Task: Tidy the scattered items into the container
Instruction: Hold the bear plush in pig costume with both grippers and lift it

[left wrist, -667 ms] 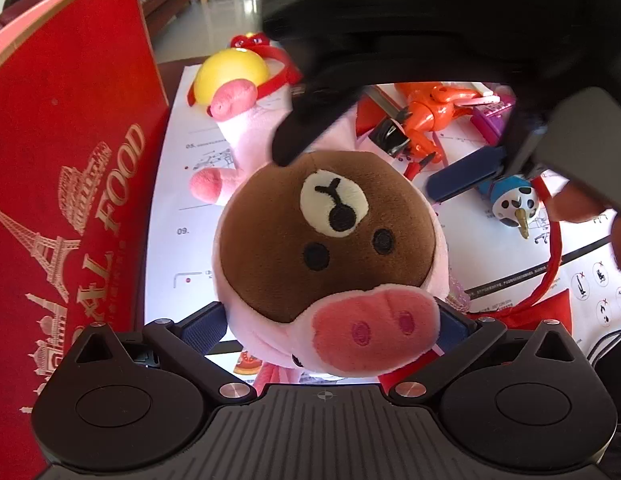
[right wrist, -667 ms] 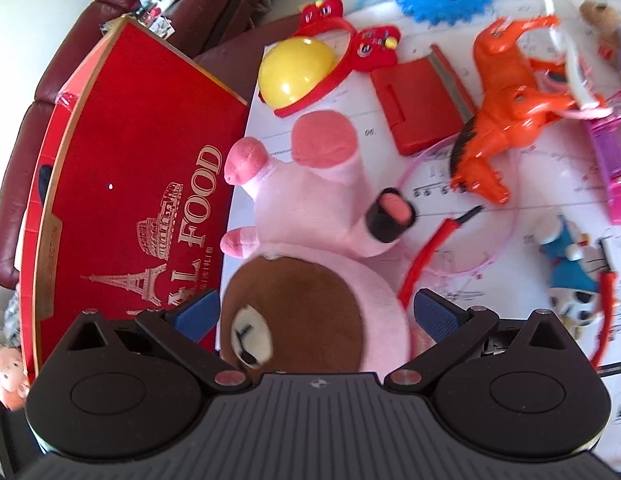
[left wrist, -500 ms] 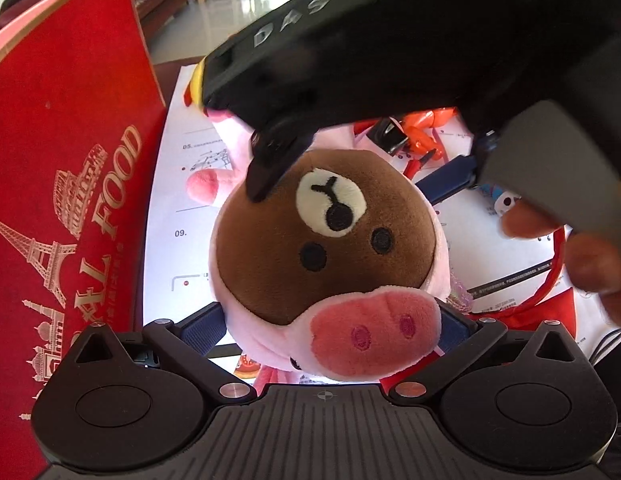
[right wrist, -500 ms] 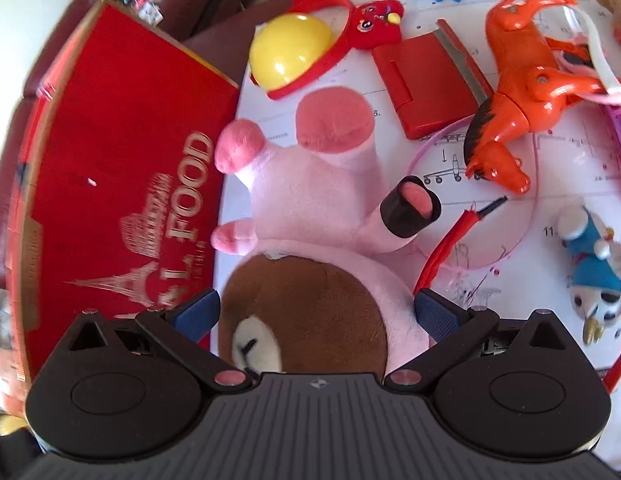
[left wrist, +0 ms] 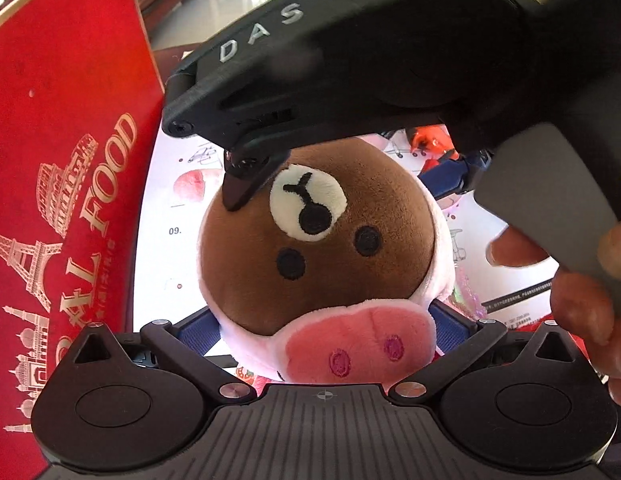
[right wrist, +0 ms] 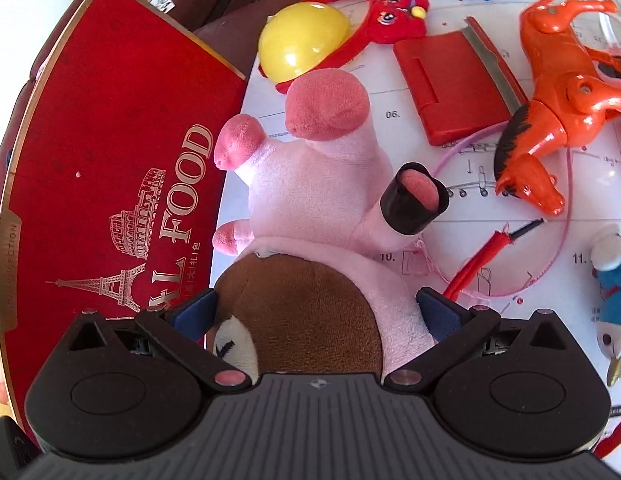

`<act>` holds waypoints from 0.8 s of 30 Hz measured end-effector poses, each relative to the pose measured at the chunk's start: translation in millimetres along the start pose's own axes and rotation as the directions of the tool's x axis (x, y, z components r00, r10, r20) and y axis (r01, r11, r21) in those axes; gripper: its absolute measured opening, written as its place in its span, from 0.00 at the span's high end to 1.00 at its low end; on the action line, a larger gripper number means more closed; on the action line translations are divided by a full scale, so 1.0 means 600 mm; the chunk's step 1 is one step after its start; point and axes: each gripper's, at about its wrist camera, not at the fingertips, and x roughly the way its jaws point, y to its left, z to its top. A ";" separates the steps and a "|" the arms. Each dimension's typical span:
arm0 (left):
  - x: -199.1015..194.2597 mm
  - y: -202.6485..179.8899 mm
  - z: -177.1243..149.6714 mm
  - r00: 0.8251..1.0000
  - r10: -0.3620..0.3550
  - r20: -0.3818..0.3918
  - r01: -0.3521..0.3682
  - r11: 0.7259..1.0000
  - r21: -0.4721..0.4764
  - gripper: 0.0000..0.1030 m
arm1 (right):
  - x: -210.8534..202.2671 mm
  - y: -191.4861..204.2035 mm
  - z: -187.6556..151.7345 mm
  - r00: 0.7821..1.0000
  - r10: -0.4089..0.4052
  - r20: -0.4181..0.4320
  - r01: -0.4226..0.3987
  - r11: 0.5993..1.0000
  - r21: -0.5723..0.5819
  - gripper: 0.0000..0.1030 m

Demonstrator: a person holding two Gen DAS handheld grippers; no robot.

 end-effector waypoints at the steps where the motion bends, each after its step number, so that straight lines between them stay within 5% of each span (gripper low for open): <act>1: 0.000 0.002 -0.006 1.000 -0.004 0.006 0.004 1.000 -0.002 0.00 | 0.000 0.000 -0.003 1.000 0.005 0.009 -0.005 1.000 -0.012 0.00; 11: -0.032 -0.006 -0.061 0.999 0.001 0.034 -0.002 0.999 0.033 0.13 | -0.023 0.003 -0.019 0.998 0.044 0.046 -0.042 0.998 -0.039 0.11; 24: -0.141 -0.043 -0.154 0.988 0.047 0.149 -0.059 0.995 0.078 0.13 | -0.095 0.022 -0.025 0.984 0.115 0.132 -0.107 0.992 -0.069 0.13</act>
